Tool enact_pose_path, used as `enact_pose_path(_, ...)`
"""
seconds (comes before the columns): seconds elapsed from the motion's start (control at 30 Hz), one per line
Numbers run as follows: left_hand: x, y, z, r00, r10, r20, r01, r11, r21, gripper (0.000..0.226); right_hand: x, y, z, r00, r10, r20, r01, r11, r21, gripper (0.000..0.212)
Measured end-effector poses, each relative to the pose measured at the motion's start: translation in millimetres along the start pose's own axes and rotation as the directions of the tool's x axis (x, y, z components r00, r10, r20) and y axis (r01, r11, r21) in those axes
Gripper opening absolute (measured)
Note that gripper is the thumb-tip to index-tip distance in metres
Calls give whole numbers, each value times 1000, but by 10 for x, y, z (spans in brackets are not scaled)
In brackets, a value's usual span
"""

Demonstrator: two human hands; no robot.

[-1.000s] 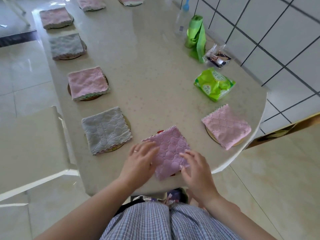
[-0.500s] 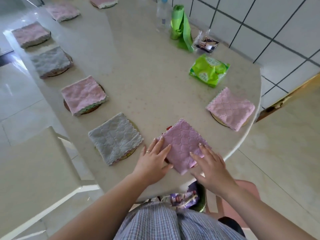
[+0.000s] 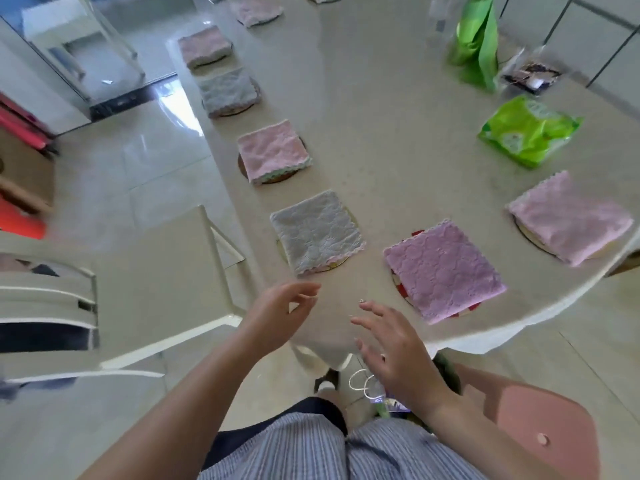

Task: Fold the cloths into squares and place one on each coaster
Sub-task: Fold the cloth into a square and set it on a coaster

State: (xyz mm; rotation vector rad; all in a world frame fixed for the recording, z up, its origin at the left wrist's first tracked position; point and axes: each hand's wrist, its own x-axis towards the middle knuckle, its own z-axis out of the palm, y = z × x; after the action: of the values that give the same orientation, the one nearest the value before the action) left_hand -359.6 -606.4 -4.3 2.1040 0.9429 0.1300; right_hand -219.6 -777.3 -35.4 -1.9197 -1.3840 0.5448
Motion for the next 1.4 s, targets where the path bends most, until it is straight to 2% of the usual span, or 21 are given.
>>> enact_pose_path(0.07,9,-134,-93,999,-33,34,34,999,-37,24,27,-130,64,1000,-4,-13,4,1000,18,33)
enact_pose_path(0.13,114,-244,-179,998,-53,46,56,996,-66,22,88,-206,129,998,54,-18,-54,998,27,36)
enact_pose_path(0.23,444,-378,-317,999,-41,18,42,994,-103,19,267,-239,250,981,191,-29,-190,981,33,44)
enact_pose_path(0.3,737,-501,-433,999,-22,35,27,986,-164,17,444,-276,352,944,322,-70,-315,944,102,43)
enact_pose_path(0.4,1202,-700,-657,994,55,99,-38,985,-165,25,773,-429,554,825,542,-158,-475,818,323,30)
enact_pose_path(0.5,1645,-794,-861,983,122,136,-107,988,-112,25,1090,-557,740,676,713,-188,-540,652,532,39)
enact_pose_path(0.57,1884,-795,-939,973,140,181,-135,990,-41,24,1207,-594,824,596,779,-194,-581,585,567,41)
enact_pose_path(0.77,2162,-732,-921,888,154,434,-195,980,51,20,1357,-698,955,482,839,-252,-625,530,573,41)
enact_pose_path(0.97,2282,-707,-886,894,128,430,-192,975,110,24,1475,-739,1000,442,862,-250,-696,505,511,39)
enact_pose_path(1.1,2352,-635,-862,844,108,525,-218,964,152,23,1556,-778,946,426,874,-233,-721,483,496,40)
enact_pose_path(1.23,2428,-644,-869,828,89,553,-187,974,124,18,1584,-768,910,392,892,-225,-753,452,479,37)
enact_pose_path(1.4,2419,-705,-875,822,110,559,-183,980,76,12,1621,-820,909,388,894,-225,-771,448,453,36)
